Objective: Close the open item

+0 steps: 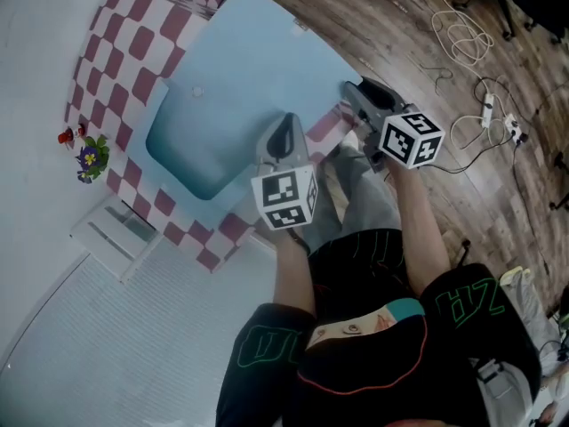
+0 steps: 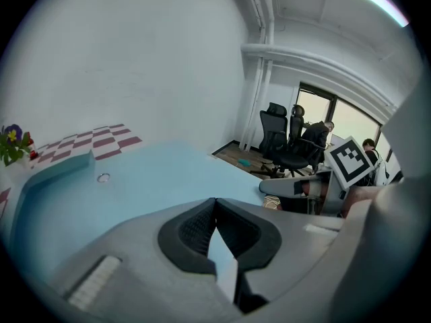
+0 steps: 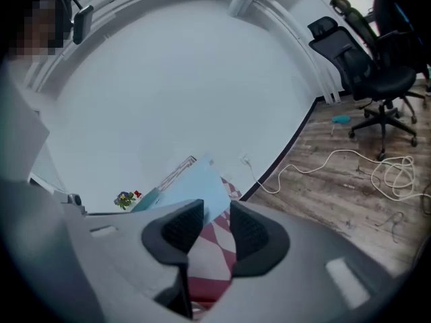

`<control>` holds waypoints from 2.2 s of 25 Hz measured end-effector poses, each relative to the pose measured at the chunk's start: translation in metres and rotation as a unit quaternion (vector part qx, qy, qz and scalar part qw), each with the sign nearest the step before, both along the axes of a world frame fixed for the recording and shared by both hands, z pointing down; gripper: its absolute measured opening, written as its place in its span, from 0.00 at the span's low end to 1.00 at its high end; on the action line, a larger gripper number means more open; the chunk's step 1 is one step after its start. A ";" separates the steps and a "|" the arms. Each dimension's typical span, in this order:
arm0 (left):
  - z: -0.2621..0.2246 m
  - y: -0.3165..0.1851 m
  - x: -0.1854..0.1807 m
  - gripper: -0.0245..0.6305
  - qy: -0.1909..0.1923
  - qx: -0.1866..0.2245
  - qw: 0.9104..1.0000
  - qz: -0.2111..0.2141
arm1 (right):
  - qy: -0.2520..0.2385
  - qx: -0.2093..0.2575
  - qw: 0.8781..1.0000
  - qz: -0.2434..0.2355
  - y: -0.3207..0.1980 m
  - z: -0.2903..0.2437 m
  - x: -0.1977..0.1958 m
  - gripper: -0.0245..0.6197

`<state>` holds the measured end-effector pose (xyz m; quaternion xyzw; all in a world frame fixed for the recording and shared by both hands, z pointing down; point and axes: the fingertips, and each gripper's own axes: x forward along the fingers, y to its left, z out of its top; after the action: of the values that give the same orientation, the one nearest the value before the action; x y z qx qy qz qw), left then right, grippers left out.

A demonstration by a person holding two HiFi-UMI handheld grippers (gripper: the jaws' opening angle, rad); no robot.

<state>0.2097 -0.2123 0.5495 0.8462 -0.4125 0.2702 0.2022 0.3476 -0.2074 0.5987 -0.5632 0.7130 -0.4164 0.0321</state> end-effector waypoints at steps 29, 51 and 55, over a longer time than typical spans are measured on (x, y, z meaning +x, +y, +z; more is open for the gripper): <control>-0.087 0.008 -0.120 0.05 0.075 0.090 0.985 -0.127 | 0.118 0.168 0.978 -0.035 0.003 -0.170 -0.066 0.05; -0.119 0.058 -0.266 0.05 0.075 0.128 0.974 -0.170 | 0.168 0.257 0.942 -0.134 0.042 -0.238 -0.245 0.05; -0.124 0.066 -0.291 0.05 0.075 0.136 0.971 -0.181 | 0.176 0.266 0.934 -0.159 0.048 -0.243 -0.276 0.05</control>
<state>-0.0813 -0.1466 0.4253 0.7948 -0.5755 0.1059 0.1610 0.0713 -0.1593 0.3554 -0.4772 0.8723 -0.1058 -0.0122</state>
